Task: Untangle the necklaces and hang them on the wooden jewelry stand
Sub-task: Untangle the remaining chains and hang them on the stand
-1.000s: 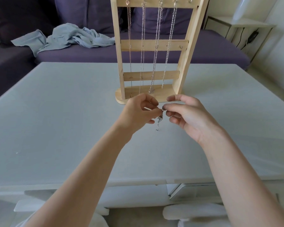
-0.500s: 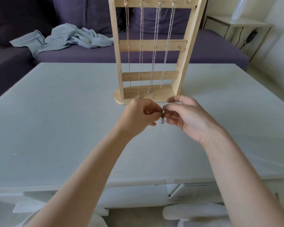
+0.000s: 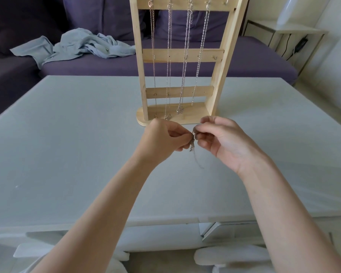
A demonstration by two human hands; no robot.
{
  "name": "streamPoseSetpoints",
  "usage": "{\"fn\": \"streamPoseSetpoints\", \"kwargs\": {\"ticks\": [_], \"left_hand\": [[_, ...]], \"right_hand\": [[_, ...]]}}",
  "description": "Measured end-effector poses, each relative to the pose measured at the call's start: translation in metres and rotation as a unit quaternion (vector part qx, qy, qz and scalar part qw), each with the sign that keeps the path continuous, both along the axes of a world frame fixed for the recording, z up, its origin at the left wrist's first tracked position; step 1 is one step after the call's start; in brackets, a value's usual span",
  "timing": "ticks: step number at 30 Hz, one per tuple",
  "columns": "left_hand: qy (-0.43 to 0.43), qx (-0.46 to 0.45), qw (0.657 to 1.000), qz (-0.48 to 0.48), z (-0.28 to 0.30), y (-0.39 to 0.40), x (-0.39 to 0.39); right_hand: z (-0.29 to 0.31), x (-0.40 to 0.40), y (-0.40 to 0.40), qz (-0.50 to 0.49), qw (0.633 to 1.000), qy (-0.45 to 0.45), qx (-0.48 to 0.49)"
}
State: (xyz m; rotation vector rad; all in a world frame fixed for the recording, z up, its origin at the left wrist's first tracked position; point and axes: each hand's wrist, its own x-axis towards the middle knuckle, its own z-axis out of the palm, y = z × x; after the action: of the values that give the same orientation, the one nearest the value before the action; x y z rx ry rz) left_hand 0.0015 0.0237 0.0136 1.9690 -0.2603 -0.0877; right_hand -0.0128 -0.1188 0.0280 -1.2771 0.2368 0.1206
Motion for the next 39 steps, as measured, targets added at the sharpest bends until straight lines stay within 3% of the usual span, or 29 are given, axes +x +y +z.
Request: {"fn": "streamPoseSetpoints", "kwargs": {"ticks": [5, 8, 13, 16, 21, 28, 35, 39], "left_hand": [[-0.029, 0.010, 1.000, 0.001, 0.001, 0.002, 0.003], [-0.003, -0.040, 0.999, -0.017, 0.004, 0.002, 0.002], [0.056, -0.164, 0.985, -0.011, 0.011, 0.004, -0.001], [0.049, -0.149, 0.988, 0.011, 0.011, 0.004, 0.000], [0.028, -0.108, 0.993, 0.029, 0.008, 0.003, 0.001], [0.108, -0.168, 0.980, 0.016, 0.006, 0.003, 0.002], [0.126, -0.148, 0.981, -0.015, 0.005, 0.002, 0.002], [0.171, -0.246, 0.953, -0.035, 0.005, 0.004, 0.003]], "right_hand": [[-0.001, 0.001, 0.001, -0.023, 1.000, 0.010, 0.008], [0.000, 0.001, -0.001, -0.023, 0.999, -0.012, 0.031], [-0.002, -0.001, -0.002, 0.054, 0.998, -0.026, -0.027], [-0.003, -0.002, -0.001, 0.094, 0.995, -0.026, -0.038], [-0.003, -0.003, -0.001, 0.060, 0.995, -0.023, -0.078], [0.000, -0.003, -0.004, -0.002, 0.997, -0.011, -0.074], [0.000, -0.003, -0.010, -0.020, 0.991, -0.028, -0.129], [0.001, -0.002, -0.009, -0.005, 0.985, -0.074, -0.155]]}}
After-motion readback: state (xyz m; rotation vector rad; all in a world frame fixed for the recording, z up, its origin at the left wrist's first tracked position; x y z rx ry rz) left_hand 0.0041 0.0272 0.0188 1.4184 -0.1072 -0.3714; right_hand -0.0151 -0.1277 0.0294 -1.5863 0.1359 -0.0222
